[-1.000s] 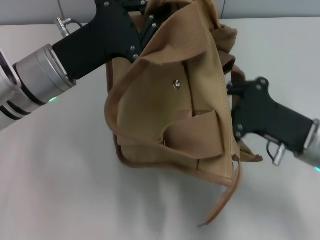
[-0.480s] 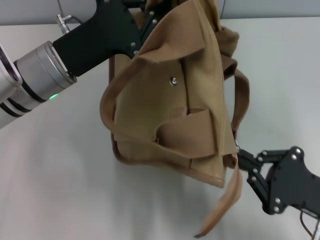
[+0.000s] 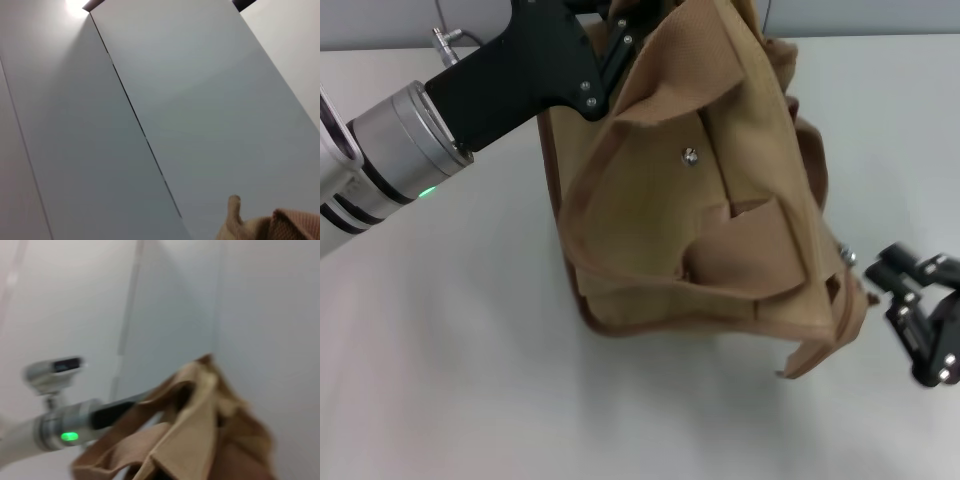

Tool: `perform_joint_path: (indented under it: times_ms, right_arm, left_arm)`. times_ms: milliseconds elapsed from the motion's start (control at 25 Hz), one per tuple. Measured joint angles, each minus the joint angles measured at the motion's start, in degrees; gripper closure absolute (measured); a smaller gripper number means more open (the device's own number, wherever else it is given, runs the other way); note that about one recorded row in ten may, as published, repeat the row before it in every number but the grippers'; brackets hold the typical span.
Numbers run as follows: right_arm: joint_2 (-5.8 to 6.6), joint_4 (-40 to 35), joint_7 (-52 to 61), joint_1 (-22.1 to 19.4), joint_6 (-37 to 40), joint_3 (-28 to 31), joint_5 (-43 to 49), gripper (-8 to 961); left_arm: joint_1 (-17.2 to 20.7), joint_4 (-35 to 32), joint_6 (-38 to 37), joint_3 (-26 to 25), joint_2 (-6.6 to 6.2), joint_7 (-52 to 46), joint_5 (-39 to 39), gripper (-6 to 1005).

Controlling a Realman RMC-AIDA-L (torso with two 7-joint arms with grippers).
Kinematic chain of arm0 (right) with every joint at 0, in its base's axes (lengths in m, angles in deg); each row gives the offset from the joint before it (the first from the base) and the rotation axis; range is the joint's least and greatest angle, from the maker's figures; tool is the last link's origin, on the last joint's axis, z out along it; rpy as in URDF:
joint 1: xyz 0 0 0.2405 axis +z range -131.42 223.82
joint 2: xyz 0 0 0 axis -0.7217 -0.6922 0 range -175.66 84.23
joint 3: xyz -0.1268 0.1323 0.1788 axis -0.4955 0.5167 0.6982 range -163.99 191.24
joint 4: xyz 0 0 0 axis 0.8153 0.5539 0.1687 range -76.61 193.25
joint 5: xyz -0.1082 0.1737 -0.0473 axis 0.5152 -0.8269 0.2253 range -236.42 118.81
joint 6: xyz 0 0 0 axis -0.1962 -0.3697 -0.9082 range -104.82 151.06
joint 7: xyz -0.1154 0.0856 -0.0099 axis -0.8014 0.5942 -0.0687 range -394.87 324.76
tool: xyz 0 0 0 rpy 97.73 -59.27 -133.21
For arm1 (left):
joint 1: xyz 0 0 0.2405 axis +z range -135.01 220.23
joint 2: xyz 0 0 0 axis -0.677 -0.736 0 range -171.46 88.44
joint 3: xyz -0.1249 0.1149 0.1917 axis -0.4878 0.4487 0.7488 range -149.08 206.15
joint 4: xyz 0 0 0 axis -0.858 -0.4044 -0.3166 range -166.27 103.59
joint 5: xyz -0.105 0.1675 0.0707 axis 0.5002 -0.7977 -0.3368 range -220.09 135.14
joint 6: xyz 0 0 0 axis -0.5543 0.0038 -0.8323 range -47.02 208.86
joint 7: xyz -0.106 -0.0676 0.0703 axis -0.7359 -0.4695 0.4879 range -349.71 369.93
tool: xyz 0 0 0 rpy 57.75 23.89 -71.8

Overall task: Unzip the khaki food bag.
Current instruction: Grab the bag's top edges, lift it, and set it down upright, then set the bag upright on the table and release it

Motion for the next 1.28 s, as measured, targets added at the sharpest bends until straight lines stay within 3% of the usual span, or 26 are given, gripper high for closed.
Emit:
perform_joint_path:
  times_ms: [240,400,600,720,920,1040,1280]
  right_arm:
    - [0.1,0.72,0.56,-1.04,0.89,6.36,-0.07,828]
    - [0.1,1.28,0.75,-1.85,1.81,10.51,-0.1,740]
    - [0.1,2.09,3.01,-1.9,3.01,14.46,-0.13,523]
    - [0.1,2.05,4.93,-1.7,3.79,16.39,-0.15,411]
    - [0.11,1.92,7.29,-0.45,3.94,16.97,0.09,259]
    - [0.11,1.88,7.71,0.42,3.77,16.73,0.18,197]
    - [0.11,1.74,9.52,1.36,3.33,16.46,0.33,188]
  left_arm:
    - [-0.47,4.53,0.12,0.33,0.0,0.85,6.2,937]
    - [-1.46,12.38,0.19,-0.81,0.0,5.17,10.25,935]
    - [-1.37,23.5,-0.21,-6.71,0.0,12.15,10.15,933]
    - [1.02,29.65,-0.04,-13.1,0.0,18.17,5.09,932]
    - [7.77,31.63,0.23,-23.13,0.0,21.79,-11.21,930]
    - [11.73,29.48,-0.84,-24.94,0.0,21.83,-16.71,928]
    - [16.69,26.64,-2.15,-24.65,-0.2,18.67,-21.08,926]
